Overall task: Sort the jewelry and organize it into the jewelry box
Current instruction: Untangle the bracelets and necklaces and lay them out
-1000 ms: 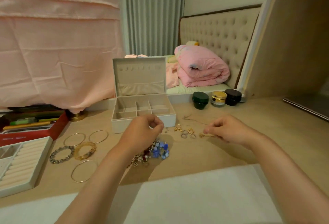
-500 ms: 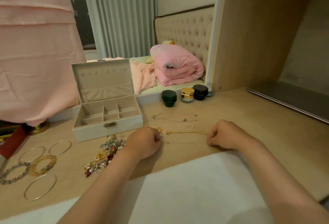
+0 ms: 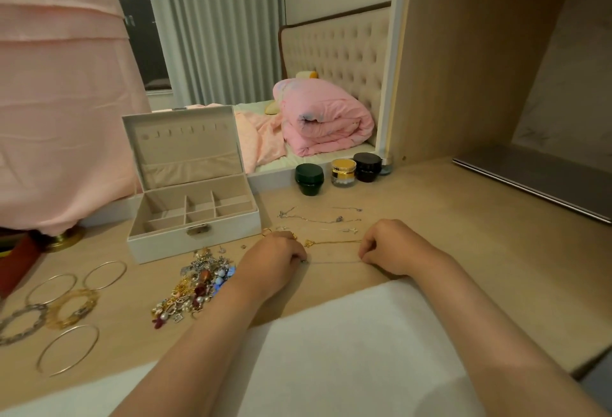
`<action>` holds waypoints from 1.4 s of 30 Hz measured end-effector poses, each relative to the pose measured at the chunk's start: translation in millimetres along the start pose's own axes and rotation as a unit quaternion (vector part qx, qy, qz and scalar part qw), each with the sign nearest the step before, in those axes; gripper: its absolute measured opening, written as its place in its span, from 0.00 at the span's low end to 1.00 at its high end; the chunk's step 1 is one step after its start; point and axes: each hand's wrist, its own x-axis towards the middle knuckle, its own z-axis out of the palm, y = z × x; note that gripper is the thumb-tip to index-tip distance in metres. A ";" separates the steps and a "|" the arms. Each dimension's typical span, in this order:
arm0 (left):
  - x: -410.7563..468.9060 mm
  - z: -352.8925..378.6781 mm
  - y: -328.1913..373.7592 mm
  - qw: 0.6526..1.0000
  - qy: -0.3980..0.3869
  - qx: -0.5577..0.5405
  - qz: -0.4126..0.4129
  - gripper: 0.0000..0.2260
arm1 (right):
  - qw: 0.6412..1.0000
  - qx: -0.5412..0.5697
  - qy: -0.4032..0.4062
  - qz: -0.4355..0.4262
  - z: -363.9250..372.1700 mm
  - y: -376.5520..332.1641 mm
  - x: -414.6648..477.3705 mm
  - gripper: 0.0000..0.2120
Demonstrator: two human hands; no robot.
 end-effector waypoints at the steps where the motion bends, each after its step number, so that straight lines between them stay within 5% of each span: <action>1: 0.4 -1.9 -2.1 1.000 0.002 0.000 0.001 0.09 | 1.000 -0.018 0.003 0.006 -0.6 -3.5 1.3 0.06; 8: -24.4 -46.2 -40.4 0.998 0.039 -0.043 -0.034 0.08 | 0.998 0.003 0.009 -0.069 2.6 -71.9 3.2 0.07; 13: -68.0 -80.8 -86.5 0.985 0.091 -0.071 -0.131 0.09 | 0.980 0.085 -0.023 -0.178 21.6 -145.2 6.4 0.06; 18: -99.9 -76.8 -127.8 0.974 0.088 -0.065 -0.199 0.08 | 0.968 0.042 -0.036 -0.245 48.8 -207.2 19.3 0.07; 27: -90.5 -61.2 -143.0 0.979 0.051 -0.038 -0.196 0.08 | 0.965 -0.103 -0.037 -0.239 81.0 -249.3 49.5 0.07; 36: -98.1 -61.4 -152.2 0.974 0.069 -0.045 -0.211 0.04 | 0.968 -0.118 -0.024 -0.222 83.0 -242.5 59.8 0.03; 42: -100.8 -71.1 -151.0 0.936 0.111 -0.217 -0.255 0.06 | 0.967 -0.033 -0.019 -0.250 80.9 -241.6 60.0 0.06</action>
